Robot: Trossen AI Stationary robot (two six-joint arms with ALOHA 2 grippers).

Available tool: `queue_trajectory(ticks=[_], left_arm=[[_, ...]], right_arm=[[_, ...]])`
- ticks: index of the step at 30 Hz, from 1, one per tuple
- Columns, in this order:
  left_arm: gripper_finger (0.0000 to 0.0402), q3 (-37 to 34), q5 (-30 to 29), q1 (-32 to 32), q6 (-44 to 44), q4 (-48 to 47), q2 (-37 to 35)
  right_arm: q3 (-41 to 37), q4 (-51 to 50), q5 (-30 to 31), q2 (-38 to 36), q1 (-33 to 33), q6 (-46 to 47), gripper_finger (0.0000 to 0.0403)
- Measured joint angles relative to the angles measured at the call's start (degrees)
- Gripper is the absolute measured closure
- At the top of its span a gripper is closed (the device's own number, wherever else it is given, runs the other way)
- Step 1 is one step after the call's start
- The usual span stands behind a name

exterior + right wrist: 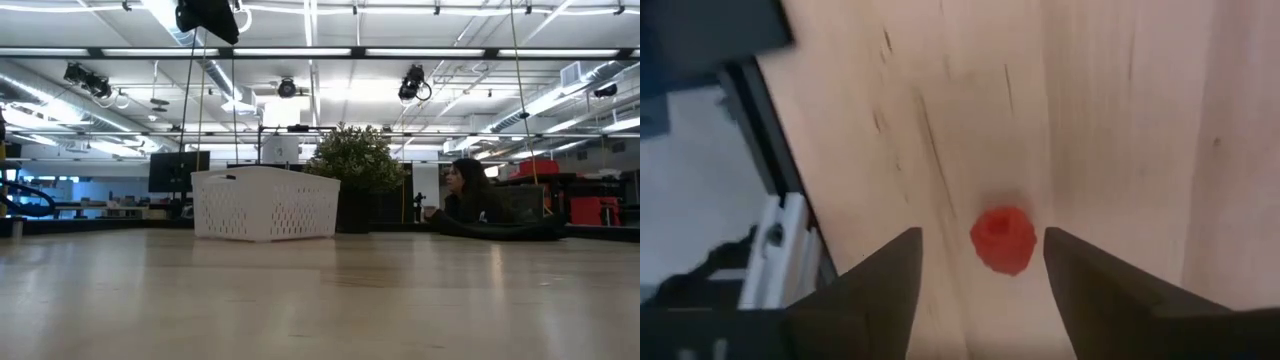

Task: Pick and placing Produce into tupperware
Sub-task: Put the red raspberry into the white basket

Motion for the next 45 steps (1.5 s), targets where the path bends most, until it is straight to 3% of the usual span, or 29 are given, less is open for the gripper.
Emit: queue_trajectory(ticks=[14,18,24,27,29,35,37,40,45], left_arm=[[0.0330,0.00,0.00,0.00,-0.02,0.32,0.00],[0.0326,0.00,0.00,0.00,-0.02,0.42,0.00],[0.0327,0.00,0.00,0.00,-0.02,0.39,0.00],[0.0331,-0.02,0.00,0.00,-0.02,0.39,0.00],[0.0333,-0.02,0.02,0.00,-0.02,0.39,0.00],[0.0328,-0.02,0.02,0.00,0.33,0.39,0.02],[0.0326,-0.02,0.00,0.00,0.31,0.39,0.02],[0.0327,-0.04,0.00,0.02,0.37,0.39,0.02],[0.0330,-0.04,0.02,0.00,0.37,0.03,0.02]], right_arm=[[0.30,-0.54,0.54,4.65,2.37,0.79,0.0192],[0.08,-2.91,2.77,3.75,2.40,4.18,0.0228],[-0.03,-5.16,2.81,3.45,1.88,5.03,0.0316],[0.06,-6.83,3.71,3.57,1.02,4.93,0.0337],[0.06,-8.71,7.56,2.95,-0.22,4.69,0.0362],[-0.13,-10.94,34.29,-0.27,-8.78,-2.02,0.0392],[-0.09,-10.43,39.83,-1.56,-13.16,-7.71,0.0400],[-0.09,-8.35,43.00,-3.48,-20.17,-17.47,0.0397],[-0.04,1.45,40.64,-5.99,-30.55,-33.52,0.0360]])
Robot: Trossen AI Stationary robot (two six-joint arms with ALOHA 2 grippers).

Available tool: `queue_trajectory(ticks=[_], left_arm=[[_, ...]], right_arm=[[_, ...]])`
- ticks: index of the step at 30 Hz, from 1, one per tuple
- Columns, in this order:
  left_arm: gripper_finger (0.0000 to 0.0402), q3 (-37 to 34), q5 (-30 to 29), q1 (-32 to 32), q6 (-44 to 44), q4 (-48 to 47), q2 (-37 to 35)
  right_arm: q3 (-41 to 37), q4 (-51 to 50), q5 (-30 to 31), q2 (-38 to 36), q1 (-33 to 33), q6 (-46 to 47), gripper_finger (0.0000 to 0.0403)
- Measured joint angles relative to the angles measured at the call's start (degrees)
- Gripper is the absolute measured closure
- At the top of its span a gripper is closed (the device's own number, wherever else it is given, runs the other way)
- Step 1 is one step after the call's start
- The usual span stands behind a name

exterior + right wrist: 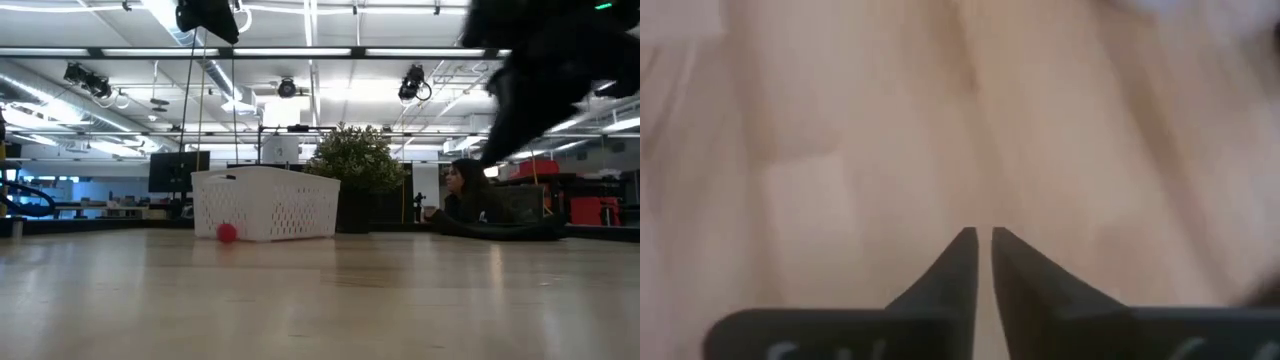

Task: Pick and placing Produce into tupperware
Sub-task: Put the red raspberry into the white basket

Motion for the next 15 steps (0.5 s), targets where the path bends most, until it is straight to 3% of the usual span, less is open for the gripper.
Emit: queue_trajectory(ticks=[5,10,15], left_arm=[[0.0321,0.00,0.03,0.00,-2.83,-7.34,0.20],[0.0315,-0.61,-1.99,-1.24,-17.02,-18.70,1.51],[0.0315,-9.06,-3.62,-6.13,-23.73,-13.14,1.66]], right_arm=[[0.02,7.34,-0.93,-0.79,-7.40,-13.35,0.0316],[0.03,7.98,-0.95,-0.80,-12.42,-14.82,0.0285],[0.02,7.96,-1.14,-0.80,-14.53,-14.45,0.0276]])
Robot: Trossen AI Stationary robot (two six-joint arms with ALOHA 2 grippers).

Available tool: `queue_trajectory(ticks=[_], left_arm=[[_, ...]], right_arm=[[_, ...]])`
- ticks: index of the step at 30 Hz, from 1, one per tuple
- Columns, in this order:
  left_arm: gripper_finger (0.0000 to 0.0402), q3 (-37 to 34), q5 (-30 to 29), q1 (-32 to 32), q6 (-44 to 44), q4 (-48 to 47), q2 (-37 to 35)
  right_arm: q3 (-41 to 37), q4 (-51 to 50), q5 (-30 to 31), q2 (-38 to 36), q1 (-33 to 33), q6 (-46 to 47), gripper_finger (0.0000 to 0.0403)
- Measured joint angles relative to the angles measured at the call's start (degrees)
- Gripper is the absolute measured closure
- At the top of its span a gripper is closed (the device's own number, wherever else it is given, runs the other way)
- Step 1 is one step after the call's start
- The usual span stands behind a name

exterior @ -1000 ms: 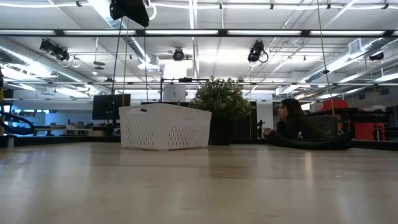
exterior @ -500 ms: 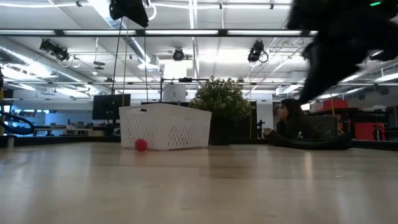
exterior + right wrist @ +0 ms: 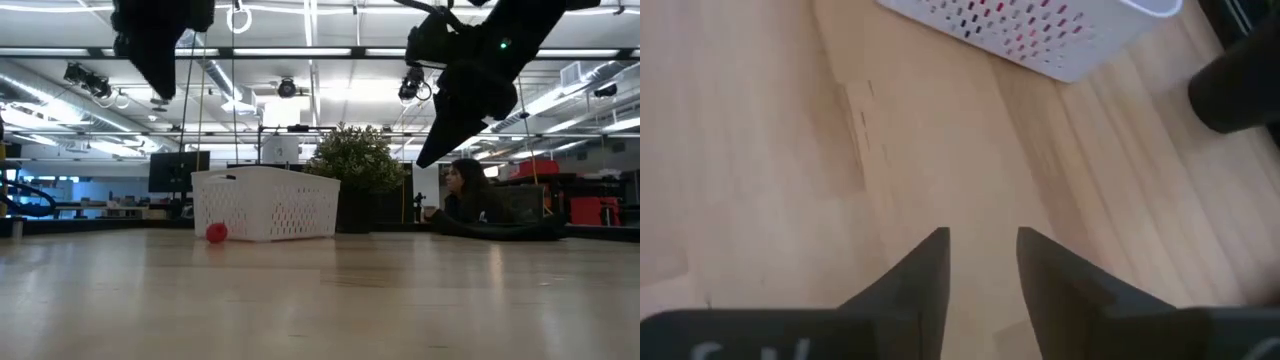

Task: Pick and placing Produce into tupperware
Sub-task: Put the red raspberry into the white basket

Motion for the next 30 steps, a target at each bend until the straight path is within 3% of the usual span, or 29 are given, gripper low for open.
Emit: queue_trajectory(ticks=[6,13,21,30], left_arm=[[0.0288,-14.86,0.11,-5.36,0.40,20.46,0.18],[0.0234,-25.44,-2.41,-6.12,1.35,38.83,0.41],[0.0192,-29.71,-2.97,-5.96,-0.53,47.76,4.73],[0.0195,-29.71,-4.88,-5.96,-0.24,57.88,14.32]], right_arm=[[0.02,0.02,-0.01,0.00,-0.07,-0.48,0.0275],[0.02,0.35,0.01,0.00,-0.07,-0.46,0.0275],[0.02,2.19,0.02,0.00,-0.07,-0.48,0.0275],[0.03,2.80,0.03,-0.02,-0.07,1.40,0.0275]])
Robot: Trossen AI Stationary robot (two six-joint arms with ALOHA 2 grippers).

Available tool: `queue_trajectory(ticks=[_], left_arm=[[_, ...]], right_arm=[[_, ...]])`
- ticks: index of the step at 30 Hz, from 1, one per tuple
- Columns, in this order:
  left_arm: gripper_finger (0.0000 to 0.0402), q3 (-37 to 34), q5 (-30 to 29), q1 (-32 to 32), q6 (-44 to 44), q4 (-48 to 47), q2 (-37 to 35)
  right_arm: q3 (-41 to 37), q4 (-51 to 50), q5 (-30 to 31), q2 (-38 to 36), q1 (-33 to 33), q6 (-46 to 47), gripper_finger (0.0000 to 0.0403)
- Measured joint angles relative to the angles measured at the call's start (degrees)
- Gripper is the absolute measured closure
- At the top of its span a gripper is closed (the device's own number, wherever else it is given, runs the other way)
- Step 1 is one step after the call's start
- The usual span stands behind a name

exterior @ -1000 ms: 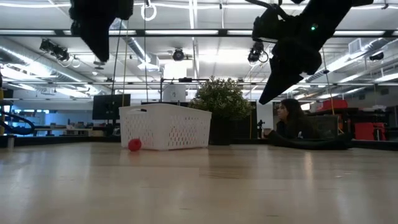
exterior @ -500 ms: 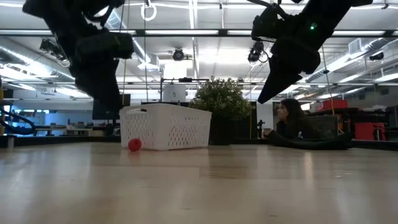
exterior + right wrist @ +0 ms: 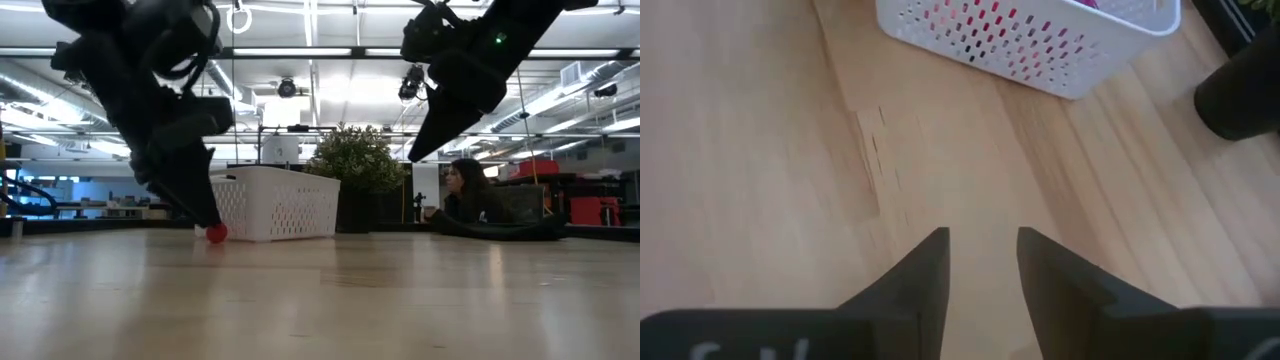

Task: Pick and placing Produce into tupperware
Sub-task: Put the red raspberry into the white basket

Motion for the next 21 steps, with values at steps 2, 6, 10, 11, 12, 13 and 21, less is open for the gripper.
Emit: queue_trajectory(ticks=[2,6,10,11,12,13,21], left_arm=[[0.0195,-0.01,-2.37,0.02,-0.07,0.09,1.31],[0.0192,-0.01,-6.17,0.11,-1.22,0.55,2.70],[0.0192,0.00,-6.68,0.60,-1.49,0.66,2.78],[0.0194,0.00,-7.28,0.76,-1.49,0.70,2.78],[0.0196,0.00,-7.71,1.01,-1.50,0.71,2.78],[0.0198,0.00,-7.92,1.29,-1.51,0.75,2.78],[0.0204,0.00,-7.91,1.83,-3.06,0.97,3.09]], right_arm=[[0.01,0.20,0.00,0.01,0.00,0.11,0.0275],[0.01,0.24,0.00,-0.01,0.00,0.13,0.0277],[0.01,0.48,0.00,-0.01,0.00,0.13,0.0277],[0.01,0.51,0.02,-0.01,0.00,0.14,0.0277],[0.01,0.65,0.00,0.00,0.00,0.15,0.0277],[0.01,0.74,0.00,0.00,0.00,0.15,0.0277],[0.01,0.72,0.00,-0.01,0.00,0.17,0.0277]])
